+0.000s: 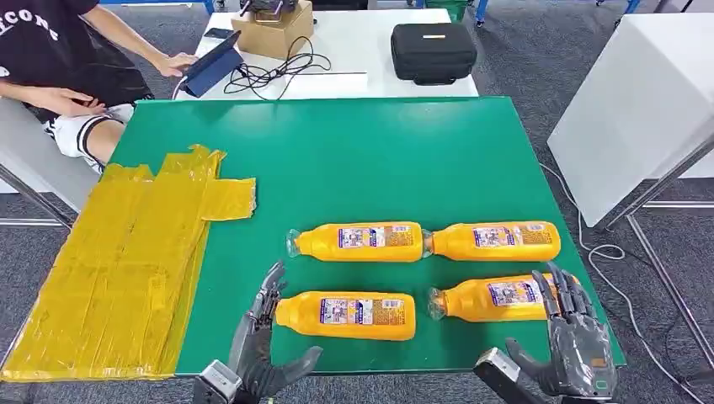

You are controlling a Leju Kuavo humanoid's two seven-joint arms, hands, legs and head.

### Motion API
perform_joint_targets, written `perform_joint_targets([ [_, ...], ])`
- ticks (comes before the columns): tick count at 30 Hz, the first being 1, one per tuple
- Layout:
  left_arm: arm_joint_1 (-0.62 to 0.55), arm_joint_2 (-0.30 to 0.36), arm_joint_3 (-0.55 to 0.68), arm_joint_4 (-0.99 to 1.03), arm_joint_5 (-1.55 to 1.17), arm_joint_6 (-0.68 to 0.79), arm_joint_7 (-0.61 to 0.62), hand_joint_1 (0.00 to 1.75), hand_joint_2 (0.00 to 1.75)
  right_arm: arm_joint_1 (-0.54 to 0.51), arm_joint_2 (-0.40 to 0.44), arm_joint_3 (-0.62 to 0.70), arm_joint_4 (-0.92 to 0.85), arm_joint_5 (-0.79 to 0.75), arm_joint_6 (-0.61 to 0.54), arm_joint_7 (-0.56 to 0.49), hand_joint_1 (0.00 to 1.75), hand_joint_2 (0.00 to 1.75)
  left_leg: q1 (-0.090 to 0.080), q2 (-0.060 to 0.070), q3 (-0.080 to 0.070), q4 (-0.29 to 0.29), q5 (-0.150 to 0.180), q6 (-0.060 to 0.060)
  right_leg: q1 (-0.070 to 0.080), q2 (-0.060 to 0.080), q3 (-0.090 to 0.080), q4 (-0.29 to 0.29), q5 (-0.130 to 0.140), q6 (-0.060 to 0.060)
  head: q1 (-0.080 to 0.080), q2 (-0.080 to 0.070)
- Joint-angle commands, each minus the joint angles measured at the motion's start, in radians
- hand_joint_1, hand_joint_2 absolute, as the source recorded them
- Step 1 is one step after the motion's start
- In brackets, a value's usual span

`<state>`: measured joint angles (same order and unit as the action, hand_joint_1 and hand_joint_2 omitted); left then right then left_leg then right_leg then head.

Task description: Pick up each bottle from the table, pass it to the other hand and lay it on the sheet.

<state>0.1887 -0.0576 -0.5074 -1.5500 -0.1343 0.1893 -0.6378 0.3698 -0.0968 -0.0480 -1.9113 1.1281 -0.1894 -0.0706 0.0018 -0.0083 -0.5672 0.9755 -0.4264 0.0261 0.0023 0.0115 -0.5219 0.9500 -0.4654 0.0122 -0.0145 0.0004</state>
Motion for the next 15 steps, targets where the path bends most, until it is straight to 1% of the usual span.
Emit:
perform_joint_targets([
  [1, -0.083, -0.037, 0.055, 0.143, 0.019, -0.063, 0.002, 0.0, 1.75, -0.168, -0.254, -0.042, 0.277, -0.127, 0.133, -0.002, 0.0, 1.75, 0.0, 0.001, 0.003, -0.001, 0.0, 0.0, 0.0, 0.0, 0.003, -0.003, 0.001, 0.002, 0.0, 0.0],
  [2, -0.086, -0.038, 0.055, 0.151, 0.019, -0.07, -0.001, 0.0, 1.75, -0.175, -0.273, -0.038, 0.29, -0.127, 0.13, -0.001, 0.0, 1.75, 0.001, 0.001, 0.004, -0.001, 0.0, 0.0, 0.0, -0.001, 0.005, -0.004, 0.001, 0.002, 0.0, 0.0],
  [5, -0.097, -0.04, 0.051, 0.17, 0.024, -0.092, -0.007, 0.0, 1.75, -0.199, -0.289, 0.001, 0.323, -0.134, 0.146, -0.008, 0.0, 1.75, -0.001, 0.001, 0.003, -0.001, 0.001, 0.001, -0.002, 0.0, 0.004, -0.002, 0.001, 0.002, 0.001, 0.0],
  [6, -0.101, -0.041, 0.051, 0.176, 0.024, -0.096, -0.008, 0.0, 1.75, -0.203, -0.29, 0.017, 0.33, -0.131, 0.149, -0.006, 0.0, 1.75, -0.001, 0.002, 0.005, -0.001, 0.0, 0.001, -0.002, 0.0, 0.005, -0.003, 0.001, 0.002, 0.0, 0.0],
  [7, -0.104, -0.041, 0.05, 0.179, 0.025, -0.099, -0.008, 0.0, 1.75, -0.205, -0.29, 0.022, 0.333, -0.13, 0.149, -0.005, 0.0, 1.75, -0.002, 0.001, 0.003, -0.001, 0.001, 0.001, -0.003, 0.0, 0.003, -0.002, 0.001, 0.001, 0.0, 0.0],
  [8, -0.105, -0.043, 0.05, 0.18, 0.025, -0.099, -0.008, 0.0, 1.75, -0.206, -0.287, 0.027, 0.335, -0.128, 0.15, -0.003, 0.0, 1.75, -0.001, 0.002, 0.006, -0.001, 0.0, 0.001, -0.002, 0.0, 0.006, -0.004, 0.0, 0.002, 0.0, 0.0],
  [13, -0.105, -0.043, 0.05, 0.18, 0.025, -0.099, -0.008, 0.0, 1.75, -0.206, -0.287, 0.027, 0.335, -0.128, 0.15, -0.003, 0.0, 1.75, -0.002, 0.0, 0.003, 0.0, 0.0, 0.001, -0.002, 0.0, 0.003, -0.002, 0.001, 0.001, 0.0, 0.0],
  [15, -0.109, -0.042, 0.046, 0.186, 0.025, -0.107, -0.008, 0.0, 1.75, -0.208, -0.285, 0.049, 0.336, -0.113, 0.141, -0.006, 0.0, 1.75, -0.001, 0.001, 0.006, -0.001, -0.001, 0.0, -0.001, 0.0, 0.007, -0.003, 0.0, 0.002, 0.0, 0.0],
])
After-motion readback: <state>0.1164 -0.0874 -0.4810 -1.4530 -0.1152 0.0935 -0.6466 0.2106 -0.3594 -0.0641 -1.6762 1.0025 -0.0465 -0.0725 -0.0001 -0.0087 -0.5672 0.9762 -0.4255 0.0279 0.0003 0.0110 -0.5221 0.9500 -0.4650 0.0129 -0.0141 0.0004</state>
